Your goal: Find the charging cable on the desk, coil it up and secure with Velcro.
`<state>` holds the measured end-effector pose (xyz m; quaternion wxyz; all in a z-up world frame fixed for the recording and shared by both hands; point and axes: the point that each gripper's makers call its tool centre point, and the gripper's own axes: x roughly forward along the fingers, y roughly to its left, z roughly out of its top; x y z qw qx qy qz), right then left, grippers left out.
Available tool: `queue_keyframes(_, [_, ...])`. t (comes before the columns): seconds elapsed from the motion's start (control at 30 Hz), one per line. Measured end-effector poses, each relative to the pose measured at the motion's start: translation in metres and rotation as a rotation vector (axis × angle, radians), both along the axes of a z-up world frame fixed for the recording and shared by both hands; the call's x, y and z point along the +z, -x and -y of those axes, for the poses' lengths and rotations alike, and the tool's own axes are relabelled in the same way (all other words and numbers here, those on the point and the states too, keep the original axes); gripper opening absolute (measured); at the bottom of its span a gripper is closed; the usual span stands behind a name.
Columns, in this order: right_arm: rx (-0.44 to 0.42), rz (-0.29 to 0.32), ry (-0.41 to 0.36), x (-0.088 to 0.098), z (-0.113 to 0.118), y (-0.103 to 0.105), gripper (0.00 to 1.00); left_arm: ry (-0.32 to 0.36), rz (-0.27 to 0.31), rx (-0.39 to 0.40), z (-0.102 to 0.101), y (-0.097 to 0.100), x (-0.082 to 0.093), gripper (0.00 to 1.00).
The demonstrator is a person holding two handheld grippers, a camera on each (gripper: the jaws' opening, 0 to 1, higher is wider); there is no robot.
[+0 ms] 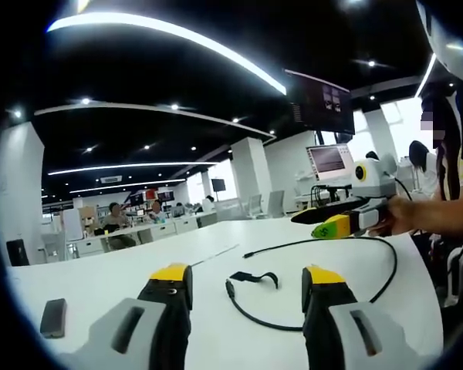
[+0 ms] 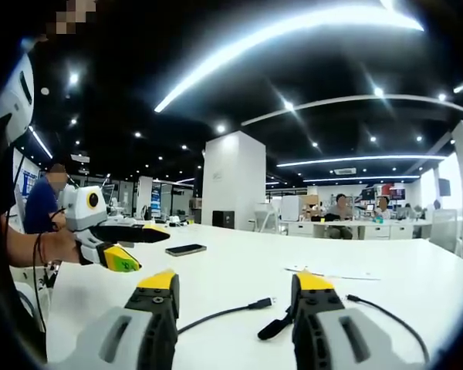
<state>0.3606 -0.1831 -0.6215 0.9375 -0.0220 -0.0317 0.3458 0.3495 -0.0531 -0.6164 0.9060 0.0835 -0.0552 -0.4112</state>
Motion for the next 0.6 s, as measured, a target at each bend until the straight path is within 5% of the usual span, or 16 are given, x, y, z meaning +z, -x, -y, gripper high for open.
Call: queue_keyframes(0.6, [0.014,-0.014,0.021,-0.0054,-0.0092,-0.0037,0.59,-0.009,0.002,0.003,-0.004,-0.0009,-0.0047,0.57])
